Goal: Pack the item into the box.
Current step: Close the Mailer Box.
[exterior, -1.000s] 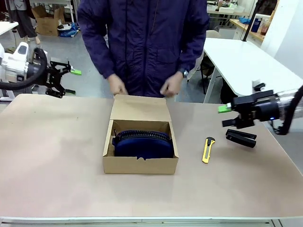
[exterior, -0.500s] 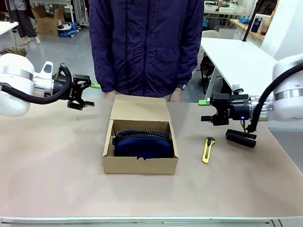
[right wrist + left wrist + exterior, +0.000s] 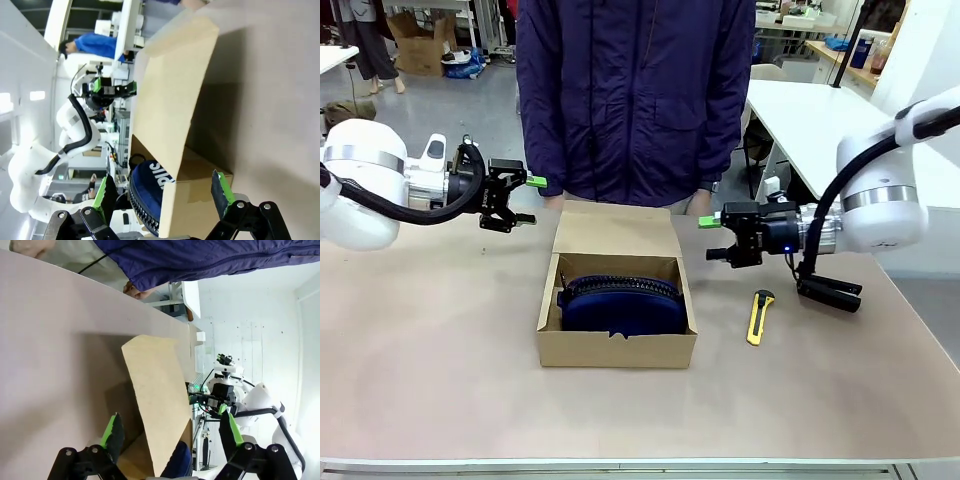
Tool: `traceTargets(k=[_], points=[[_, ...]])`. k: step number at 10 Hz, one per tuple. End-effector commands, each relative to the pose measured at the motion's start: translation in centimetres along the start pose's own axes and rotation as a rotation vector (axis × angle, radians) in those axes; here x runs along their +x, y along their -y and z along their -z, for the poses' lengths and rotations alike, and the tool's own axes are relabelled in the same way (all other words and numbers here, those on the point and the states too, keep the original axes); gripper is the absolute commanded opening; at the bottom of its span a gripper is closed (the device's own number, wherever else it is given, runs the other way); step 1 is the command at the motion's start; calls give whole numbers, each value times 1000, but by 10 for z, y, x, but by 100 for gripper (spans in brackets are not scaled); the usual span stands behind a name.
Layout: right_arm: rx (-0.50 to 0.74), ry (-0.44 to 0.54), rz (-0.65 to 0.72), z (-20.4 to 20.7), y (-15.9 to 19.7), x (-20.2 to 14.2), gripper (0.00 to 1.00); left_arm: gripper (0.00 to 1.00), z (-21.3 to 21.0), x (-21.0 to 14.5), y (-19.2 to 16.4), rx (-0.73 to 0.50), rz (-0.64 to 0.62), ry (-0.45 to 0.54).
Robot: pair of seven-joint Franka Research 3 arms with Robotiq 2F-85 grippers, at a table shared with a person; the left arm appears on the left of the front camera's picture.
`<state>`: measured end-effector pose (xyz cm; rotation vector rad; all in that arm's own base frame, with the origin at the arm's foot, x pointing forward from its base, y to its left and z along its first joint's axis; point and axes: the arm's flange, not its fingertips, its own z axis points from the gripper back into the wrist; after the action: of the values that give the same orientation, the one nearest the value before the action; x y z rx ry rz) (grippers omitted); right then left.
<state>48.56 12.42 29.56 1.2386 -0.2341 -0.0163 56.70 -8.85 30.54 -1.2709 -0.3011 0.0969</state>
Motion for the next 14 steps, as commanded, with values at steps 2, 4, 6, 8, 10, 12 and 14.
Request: traceTargets(k=[2, 4, 6, 8, 10, 12, 14], points=[[0, 0, 0, 0, 0, 0, 100, 100, 0, 0, 0, 0, 0, 0], [0, 0, 0, 0, 0, 0, 100, 100, 0, 0, 0, 0, 0, 0], [0, 0, 0, 0, 0, 0, 100, 100, 0, 0, 0, 0, 0, 0], [33, -20, 0, 11, 6, 7, 100, 100, 17, 5, -5, -53, -4, -41], [56, -45, -8, 24, 10, 19, 100, 100, 33, 8, -11, -84, -14, -75], [41, -65, 24, 38, 15, 37, 100, 100, 46, 6, -18, -77, -29, -114], [62, -116, 57, 52, 19, 50, 100, 100, 53, 0, -24, -73, -23, -152]])
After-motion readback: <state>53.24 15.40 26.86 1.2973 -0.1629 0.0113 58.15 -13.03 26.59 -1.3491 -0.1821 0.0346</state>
